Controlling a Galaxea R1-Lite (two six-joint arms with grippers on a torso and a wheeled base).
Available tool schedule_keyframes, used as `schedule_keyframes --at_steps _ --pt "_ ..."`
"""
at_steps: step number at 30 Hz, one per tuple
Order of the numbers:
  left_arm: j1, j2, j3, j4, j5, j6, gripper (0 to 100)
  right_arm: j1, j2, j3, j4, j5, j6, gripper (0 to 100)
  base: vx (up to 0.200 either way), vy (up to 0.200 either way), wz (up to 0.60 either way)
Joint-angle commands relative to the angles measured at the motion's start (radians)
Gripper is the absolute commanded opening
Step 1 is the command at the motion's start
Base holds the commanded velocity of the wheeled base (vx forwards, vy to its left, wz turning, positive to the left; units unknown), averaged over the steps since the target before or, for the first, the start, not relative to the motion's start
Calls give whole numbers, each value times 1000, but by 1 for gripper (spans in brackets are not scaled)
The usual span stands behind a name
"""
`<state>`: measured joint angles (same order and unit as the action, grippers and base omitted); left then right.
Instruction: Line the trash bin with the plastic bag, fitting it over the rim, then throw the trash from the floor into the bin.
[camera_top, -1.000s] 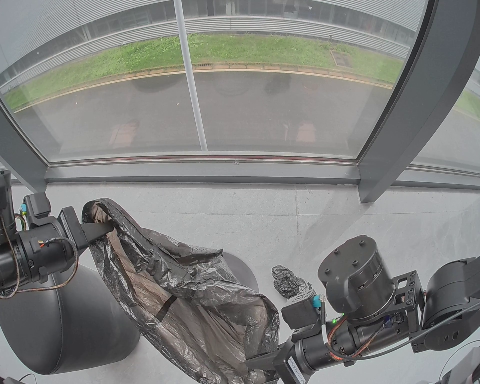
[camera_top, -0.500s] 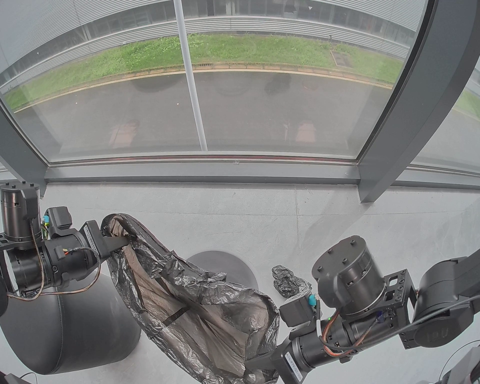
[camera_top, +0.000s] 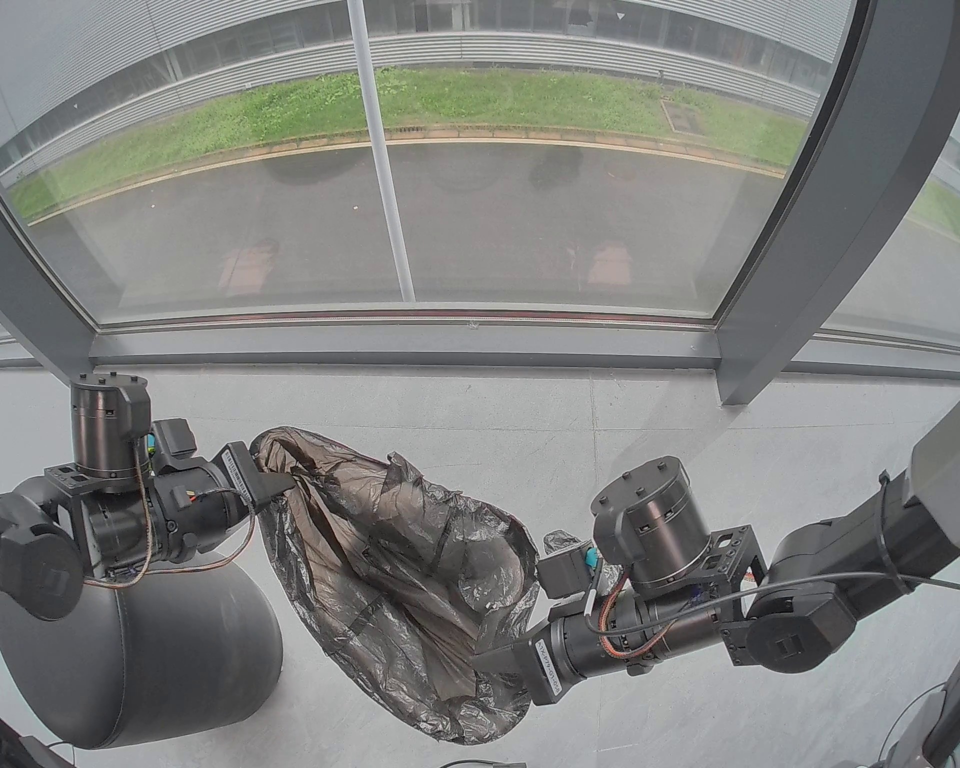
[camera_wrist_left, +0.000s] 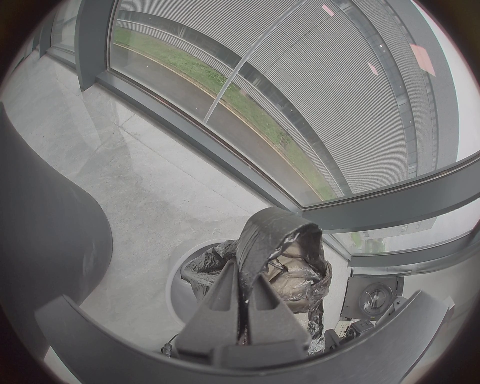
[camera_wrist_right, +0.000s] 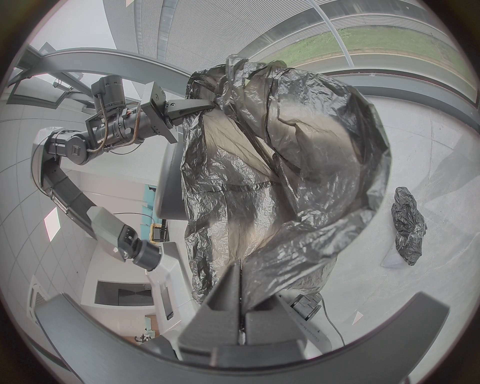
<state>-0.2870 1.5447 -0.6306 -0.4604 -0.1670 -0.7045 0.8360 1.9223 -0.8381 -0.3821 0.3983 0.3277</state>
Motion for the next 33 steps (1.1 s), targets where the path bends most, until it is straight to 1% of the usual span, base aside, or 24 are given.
schedule_keyframes --at_steps 1,8,12,17,20,21,22,24,33 --pt "8 129 -14 -44 0 -1 0 -29 99 -19 -29 -1 -6 0 0 0 0" --pt "26 207 -61 -58 -3 0 0 -54 173 -70 -37 -3 -50 0 0 0 0" --pt "26 232 -75 -60 -3 0 0 -54 204 -104 -41 -7 -53 0 0 0 0" --pt "26 270 -116 -60 -3 2 0 -54 280 -150 -164 -21 -58 0 0 0 0" --pt "26 284 -133 -60 -3 2 0 -54 317 -173 -216 -56 -61 0 0 0 0" --pt "28 290 -141 -60 -3 3 0 -54 336 -191 -238 -102 -61 0 0 0 0" --pt "31 295 -147 -60 -3 3 0 -54 346 -205 -245 -130 -61 0 0 0 0" --pt "32 299 -155 -60 -3 3 0 -54 359 -223 -245 -156 -62 0 0 0 0" --pt "45 318 -199 -60 -3 13 0 -52 415 -320 -250 -165 -70 0 0 0 0"
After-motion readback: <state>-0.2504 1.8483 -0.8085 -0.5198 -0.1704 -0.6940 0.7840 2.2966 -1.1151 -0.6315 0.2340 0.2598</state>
